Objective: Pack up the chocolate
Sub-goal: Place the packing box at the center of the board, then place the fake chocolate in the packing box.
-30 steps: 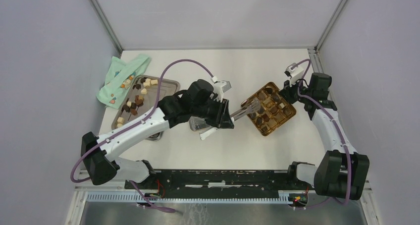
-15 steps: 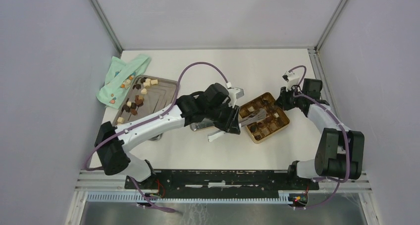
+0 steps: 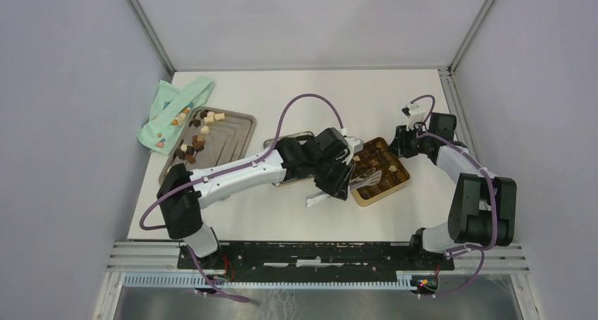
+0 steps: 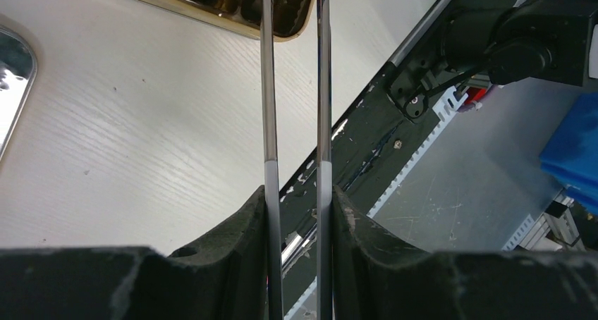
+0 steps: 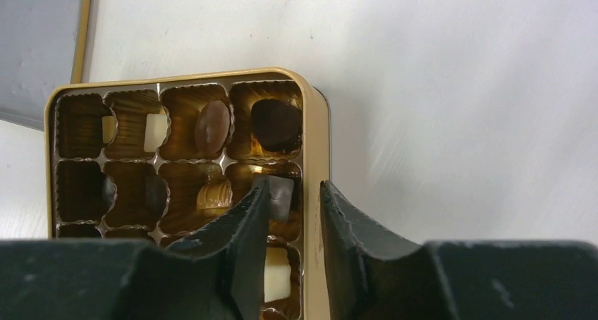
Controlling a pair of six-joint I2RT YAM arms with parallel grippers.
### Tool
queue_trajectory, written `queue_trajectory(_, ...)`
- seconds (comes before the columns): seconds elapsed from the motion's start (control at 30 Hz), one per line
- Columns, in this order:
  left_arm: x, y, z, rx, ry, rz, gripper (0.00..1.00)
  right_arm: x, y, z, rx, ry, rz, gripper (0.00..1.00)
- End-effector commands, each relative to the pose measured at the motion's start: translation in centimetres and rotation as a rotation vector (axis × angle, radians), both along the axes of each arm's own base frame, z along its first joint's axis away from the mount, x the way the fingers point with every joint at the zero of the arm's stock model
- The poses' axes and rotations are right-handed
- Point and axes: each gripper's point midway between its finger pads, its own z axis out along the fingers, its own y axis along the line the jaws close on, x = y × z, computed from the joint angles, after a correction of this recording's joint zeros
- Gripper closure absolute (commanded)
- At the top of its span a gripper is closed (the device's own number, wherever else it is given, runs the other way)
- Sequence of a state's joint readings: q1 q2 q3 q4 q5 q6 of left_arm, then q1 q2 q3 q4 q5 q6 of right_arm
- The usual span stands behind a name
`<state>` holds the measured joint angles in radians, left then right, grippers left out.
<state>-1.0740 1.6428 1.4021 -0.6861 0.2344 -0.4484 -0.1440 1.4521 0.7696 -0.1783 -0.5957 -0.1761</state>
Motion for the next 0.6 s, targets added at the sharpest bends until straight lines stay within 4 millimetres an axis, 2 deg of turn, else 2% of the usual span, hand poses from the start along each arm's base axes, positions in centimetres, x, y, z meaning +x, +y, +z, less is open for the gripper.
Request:
queue_trajectory(0.0,1.0,-1.1,1.8,-0.028,-0.088,-0.044,0.98,1.0,0.4,2.0,0.013,-0.077,0.016,0.57)
queue_trajectory(0.23,0.4,-1.5,1.3,-0.012,-0.075,-0.07,0.97,0.8,-0.2,2.6,-0.004,-0.105,0.004,0.43)
queue_trajectory(0.43,0.1,-1.9,0.7,0.005,-0.068,-0.078,0.93,0.2,-0.9,2.9,0.013,-0.13,-0.013,0.41)
queue_trajectory(0.57,0.1,-2.1,0.5,0.019,-0.07,-0.077,0.83,-0.4,-1.5,2.8,0.029,-0.137,-0.034,0.4)
